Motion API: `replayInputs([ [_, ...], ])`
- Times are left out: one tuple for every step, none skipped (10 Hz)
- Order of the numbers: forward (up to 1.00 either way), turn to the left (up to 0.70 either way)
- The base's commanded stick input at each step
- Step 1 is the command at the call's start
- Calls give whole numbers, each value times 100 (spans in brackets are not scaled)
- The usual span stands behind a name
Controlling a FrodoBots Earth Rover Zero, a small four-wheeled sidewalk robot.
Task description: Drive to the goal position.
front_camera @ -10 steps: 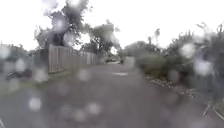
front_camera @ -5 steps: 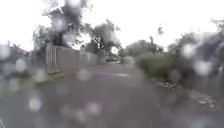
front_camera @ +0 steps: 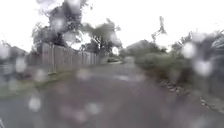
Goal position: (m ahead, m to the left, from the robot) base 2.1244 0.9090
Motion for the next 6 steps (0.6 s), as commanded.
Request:
replayInputs([
  [100, 0],
  [100, 0],
  [100, 0],
  [100, 0],
  [100, 0],
  [100, 0],
])
